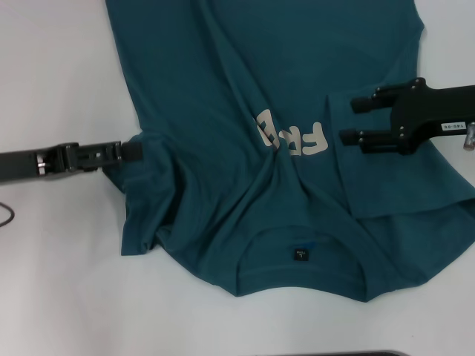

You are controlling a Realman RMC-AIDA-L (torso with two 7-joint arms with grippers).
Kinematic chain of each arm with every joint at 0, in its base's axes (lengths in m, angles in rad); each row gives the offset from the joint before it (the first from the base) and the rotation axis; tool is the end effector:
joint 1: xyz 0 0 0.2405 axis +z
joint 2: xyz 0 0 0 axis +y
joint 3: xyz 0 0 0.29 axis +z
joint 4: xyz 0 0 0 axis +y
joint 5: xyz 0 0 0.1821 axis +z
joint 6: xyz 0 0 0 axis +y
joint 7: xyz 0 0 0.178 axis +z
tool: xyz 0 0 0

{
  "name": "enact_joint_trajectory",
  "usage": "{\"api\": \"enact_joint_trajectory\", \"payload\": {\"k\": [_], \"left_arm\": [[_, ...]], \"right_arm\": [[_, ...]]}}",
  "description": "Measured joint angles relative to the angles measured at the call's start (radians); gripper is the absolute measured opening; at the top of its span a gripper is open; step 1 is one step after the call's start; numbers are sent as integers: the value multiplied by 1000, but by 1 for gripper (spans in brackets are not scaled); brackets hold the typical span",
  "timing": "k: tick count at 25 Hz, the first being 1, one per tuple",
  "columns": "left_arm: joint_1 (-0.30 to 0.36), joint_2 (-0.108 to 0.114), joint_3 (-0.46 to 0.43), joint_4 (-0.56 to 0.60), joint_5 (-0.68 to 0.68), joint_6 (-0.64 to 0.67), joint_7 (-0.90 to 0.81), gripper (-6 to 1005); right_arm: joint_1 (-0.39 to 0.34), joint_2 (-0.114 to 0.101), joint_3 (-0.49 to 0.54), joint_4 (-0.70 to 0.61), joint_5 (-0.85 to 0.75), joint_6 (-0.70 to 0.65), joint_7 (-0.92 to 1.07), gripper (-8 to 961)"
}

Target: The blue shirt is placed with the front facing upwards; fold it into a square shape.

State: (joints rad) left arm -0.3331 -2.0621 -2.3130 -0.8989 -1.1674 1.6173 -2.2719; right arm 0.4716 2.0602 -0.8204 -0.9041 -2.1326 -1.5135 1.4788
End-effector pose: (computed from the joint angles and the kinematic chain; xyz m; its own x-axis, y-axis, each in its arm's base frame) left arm -0.2930 0.2906 -0.0242 0.2400 0.8799 0.4100 0.9264 -0.3339 0.1743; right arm 0.2830 0.3355 -0.0281 0.9140 -0.3106 -0.2609 -0.3765 -0.8889 -0.2610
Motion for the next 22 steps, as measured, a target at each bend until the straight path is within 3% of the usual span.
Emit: {"api": "enact_joint_trajectory", "payload": {"k": [6,22], "left_arm": [[-5,-6,-2,2,91,-1,-83,902],[-18,-33,6,33,193,-77,-55,903]], "right_arm": [[9,-6,-2,36,-5,20,1,630],[19,-2,-4,36,-30,9,14,627]]}}
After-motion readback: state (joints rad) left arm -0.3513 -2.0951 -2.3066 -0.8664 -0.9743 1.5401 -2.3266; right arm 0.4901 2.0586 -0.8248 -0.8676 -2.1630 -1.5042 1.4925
